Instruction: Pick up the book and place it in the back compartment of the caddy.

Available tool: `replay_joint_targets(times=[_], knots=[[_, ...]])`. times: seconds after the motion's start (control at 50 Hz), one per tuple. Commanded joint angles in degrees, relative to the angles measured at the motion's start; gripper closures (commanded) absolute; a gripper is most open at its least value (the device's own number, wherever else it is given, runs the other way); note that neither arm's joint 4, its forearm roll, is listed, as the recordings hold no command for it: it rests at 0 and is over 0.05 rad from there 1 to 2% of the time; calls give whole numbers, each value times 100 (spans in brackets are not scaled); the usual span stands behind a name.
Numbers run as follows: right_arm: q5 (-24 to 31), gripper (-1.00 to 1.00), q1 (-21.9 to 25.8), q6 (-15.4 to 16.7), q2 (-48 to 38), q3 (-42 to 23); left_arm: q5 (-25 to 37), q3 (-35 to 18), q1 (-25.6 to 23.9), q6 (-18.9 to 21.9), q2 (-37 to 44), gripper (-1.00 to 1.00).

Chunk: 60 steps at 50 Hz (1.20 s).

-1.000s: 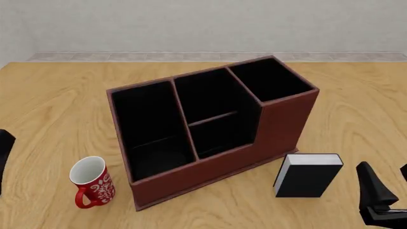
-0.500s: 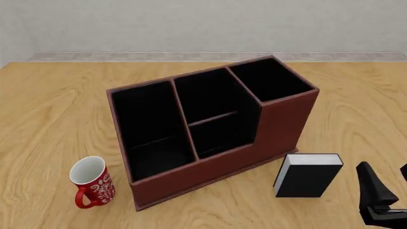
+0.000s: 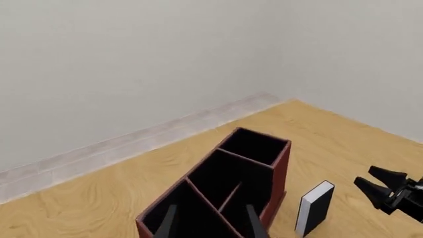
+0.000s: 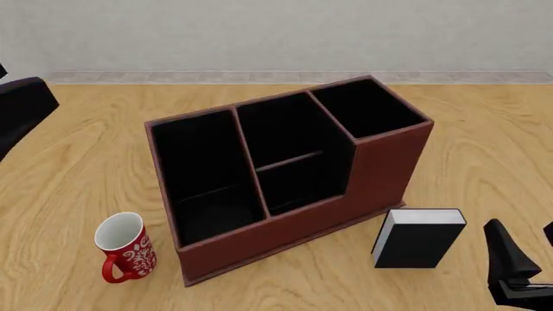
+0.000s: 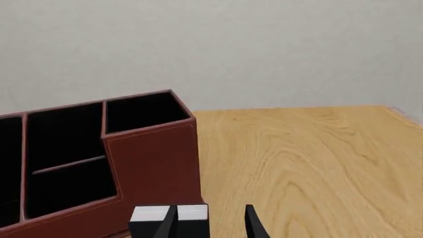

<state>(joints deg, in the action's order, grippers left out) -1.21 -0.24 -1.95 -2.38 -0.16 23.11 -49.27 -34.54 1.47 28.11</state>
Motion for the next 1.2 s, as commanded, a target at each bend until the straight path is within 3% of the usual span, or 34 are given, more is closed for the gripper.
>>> replay_joint_targets(times=[0.02,0.38,0.5,0.74,0.98,1.04,1.2], knots=[[20,-100,0,-10,6,-10,-209,-362,-570,321,817,-100],[-80,-100,-2,-49,-104,2,-343,-976,-1418,501,2254,-100],[-23,-100,0,-32,-45,-5,-560,-792,-1515,770,2626,-100],[-11,-100,6,39,8,-3,-759,-859,-1677,530,3171,-100],[-33,-100,1,-43,-62,-7,-938,-1019,-1978,647,3819,-100],[-27,-100,7,30,-12,-2,-1070,-963,-1968,887,3996,-100],[-36,-100,6,8,-38,-8,-1218,-1054,-2215,699,4298,-100]])
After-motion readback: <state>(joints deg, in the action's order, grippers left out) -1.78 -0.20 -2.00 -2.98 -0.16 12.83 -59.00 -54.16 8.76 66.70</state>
